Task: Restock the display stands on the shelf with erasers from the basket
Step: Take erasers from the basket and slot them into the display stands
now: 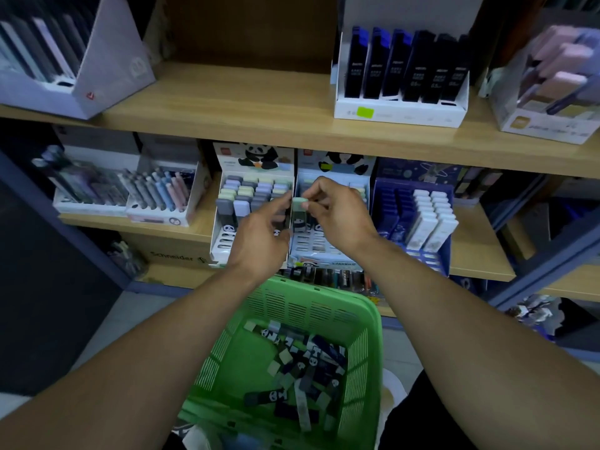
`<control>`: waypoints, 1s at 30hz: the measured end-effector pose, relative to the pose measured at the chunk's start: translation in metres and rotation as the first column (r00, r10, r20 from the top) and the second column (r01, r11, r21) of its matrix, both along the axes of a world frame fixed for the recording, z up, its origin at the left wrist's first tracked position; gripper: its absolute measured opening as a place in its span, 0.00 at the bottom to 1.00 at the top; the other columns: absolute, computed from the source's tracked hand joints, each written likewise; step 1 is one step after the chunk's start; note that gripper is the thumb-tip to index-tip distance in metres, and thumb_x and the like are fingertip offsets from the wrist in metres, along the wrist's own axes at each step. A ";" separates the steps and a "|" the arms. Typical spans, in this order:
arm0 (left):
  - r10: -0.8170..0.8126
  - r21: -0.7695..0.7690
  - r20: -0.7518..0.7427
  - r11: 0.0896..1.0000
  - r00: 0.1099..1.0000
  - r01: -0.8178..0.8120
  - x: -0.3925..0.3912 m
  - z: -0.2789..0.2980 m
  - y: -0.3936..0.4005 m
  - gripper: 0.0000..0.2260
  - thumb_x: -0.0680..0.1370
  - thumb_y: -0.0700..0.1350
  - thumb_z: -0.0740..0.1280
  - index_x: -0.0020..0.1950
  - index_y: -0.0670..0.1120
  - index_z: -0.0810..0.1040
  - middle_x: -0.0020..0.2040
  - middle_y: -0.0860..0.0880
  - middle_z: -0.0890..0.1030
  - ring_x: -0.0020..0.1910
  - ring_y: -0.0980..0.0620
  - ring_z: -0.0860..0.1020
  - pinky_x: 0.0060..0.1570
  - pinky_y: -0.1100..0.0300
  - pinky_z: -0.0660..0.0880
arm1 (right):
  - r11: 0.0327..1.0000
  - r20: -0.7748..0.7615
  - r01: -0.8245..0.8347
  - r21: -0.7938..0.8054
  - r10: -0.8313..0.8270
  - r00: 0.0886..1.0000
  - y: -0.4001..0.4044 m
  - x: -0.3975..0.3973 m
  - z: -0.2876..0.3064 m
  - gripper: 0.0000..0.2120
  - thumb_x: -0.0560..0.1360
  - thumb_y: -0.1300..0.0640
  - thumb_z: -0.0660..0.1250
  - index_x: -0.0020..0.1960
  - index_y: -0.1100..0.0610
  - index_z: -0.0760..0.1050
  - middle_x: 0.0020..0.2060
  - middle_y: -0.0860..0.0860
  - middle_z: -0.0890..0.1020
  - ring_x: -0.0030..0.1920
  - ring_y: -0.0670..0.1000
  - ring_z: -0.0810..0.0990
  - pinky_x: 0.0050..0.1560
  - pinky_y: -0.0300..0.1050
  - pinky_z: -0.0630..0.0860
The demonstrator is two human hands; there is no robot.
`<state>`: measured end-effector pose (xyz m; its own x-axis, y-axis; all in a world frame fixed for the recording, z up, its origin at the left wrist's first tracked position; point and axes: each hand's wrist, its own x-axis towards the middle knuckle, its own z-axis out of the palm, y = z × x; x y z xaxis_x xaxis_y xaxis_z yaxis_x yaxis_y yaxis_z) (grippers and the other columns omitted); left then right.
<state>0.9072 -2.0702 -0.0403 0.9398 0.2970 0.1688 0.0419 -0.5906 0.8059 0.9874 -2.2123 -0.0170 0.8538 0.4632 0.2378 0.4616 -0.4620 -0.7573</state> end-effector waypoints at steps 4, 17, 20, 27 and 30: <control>-0.078 0.122 -0.045 0.989 0.996 0.083 -0.003 -0.002 0.002 0.31 0.80 0.34 0.64 0.79 0.55 0.62 0.72 0.49 0.73 0.69 0.53 0.73 0.61 0.59 0.74 | 0.999 0.005 -0.018 -0.045 0.018 1.000 0.002 0.005 -0.002 0.04 0.80 0.62 0.67 0.48 0.54 0.75 0.40 0.47 0.81 0.41 0.46 0.80 0.36 0.35 0.71; -0.107 0.136 -0.020 0.985 0.994 0.109 -0.005 -0.001 -0.004 0.30 0.80 0.36 0.65 0.79 0.55 0.63 0.74 0.50 0.71 0.70 0.53 0.72 0.66 0.61 0.71 | 0.986 0.061 -0.065 -0.151 0.075 0.995 -0.008 0.005 0.002 0.04 0.80 0.63 0.66 0.50 0.56 0.74 0.42 0.50 0.81 0.41 0.48 0.78 0.34 0.31 0.68; -0.098 0.149 -0.031 0.984 0.995 0.102 -0.006 -0.001 -0.004 0.30 0.80 0.36 0.65 0.79 0.56 0.63 0.73 0.49 0.73 0.68 0.53 0.74 0.61 0.66 0.70 | 0.986 0.047 -0.072 -0.148 0.080 0.996 -0.009 0.005 0.004 0.04 0.80 0.62 0.67 0.49 0.55 0.74 0.41 0.48 0.79 0.42 0.47 0.78 0.36 0.32 0.69; -0.091 0.111 -0.059 0.989 0.994 0.097 -0.006 -0.002 -0.004 0.29 0.81 0.40 0.66 0.78 0.60 0.62 0.71 0.48 0.75 0.53 0.51 0.82 0.52 0.60 0.78 | 0.986 0.036 -0.075 -0.152 0.081 0.996 -0.013 0.007 0.003 0.03 0.80 0.61 0.68 0.50 0.55 0.75 0.40 0.41 0.77 0.40 0.38 0.75 0.35 0.25 0.65; -0.098 0.111 -0.049 0.988 0.994 0.103 -0.005 -0.003 -0.005 0.30 0.81 0.38 0.66 0.78 0.60 0.63 0.72 0.48 0.74 0.55 0.56 0.81 0.49 0.63 0.77 | 0.985 0.040 -0.071 -0.159 0.078 0.996 -0.015 0.008 0.002 0.03 0.79 0.61 0.68 0.49 0.55 0.75 0.40 0.43 0.78 0.41 0.39 0.76 0.36 0.28 0.66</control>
